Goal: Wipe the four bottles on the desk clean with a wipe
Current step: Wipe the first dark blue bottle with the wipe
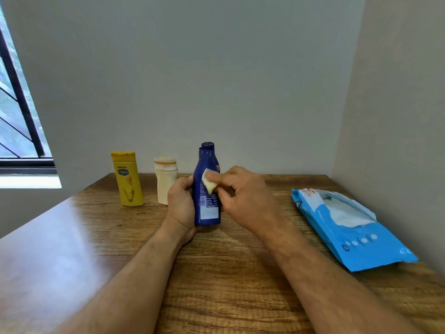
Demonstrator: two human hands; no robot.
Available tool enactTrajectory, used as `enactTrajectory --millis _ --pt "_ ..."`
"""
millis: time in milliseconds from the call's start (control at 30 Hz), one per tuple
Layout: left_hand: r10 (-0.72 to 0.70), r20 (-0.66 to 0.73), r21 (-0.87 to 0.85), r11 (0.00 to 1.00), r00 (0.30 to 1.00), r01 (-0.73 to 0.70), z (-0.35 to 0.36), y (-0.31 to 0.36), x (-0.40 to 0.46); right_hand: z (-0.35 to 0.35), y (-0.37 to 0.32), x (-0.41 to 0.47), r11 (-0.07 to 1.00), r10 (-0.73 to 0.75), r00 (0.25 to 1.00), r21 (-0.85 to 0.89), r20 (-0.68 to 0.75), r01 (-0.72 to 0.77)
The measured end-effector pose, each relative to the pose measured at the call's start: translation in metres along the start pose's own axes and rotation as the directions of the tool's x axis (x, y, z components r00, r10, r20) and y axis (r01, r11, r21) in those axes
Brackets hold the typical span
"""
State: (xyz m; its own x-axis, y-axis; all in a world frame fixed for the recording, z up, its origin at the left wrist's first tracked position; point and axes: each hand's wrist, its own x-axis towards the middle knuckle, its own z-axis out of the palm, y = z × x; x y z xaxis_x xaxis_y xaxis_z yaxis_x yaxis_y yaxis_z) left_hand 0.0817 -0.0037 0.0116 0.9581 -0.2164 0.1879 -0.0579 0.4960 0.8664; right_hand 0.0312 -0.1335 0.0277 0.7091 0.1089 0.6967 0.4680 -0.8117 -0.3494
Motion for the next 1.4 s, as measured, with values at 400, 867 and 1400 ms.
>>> enactTrajectory --millis 400,867,1400 --pt "-0.011 -0.025 0.047 0.999 1.000 0.013 -0.002 0.004 -0.003 0.002 -0.001 -0.001 0.999 0.024 0.999 0.047 -0.037 -0.022" --pt "-0.098 -0.055 -0.145 0.985 0.994 0.089 0.010 0.005 -0.002 0.006 0.002 -0.003 0.994 -0.100 0.941 -0.017 0.323 0.112" --pt "-0.032 -0.041 -0.231 0.973 0.999 0.022 0.005 0.007 -0.001 0.006 -0.003 -0.001 0.991 -0.129 0.956 0.008 0.263 0.132"
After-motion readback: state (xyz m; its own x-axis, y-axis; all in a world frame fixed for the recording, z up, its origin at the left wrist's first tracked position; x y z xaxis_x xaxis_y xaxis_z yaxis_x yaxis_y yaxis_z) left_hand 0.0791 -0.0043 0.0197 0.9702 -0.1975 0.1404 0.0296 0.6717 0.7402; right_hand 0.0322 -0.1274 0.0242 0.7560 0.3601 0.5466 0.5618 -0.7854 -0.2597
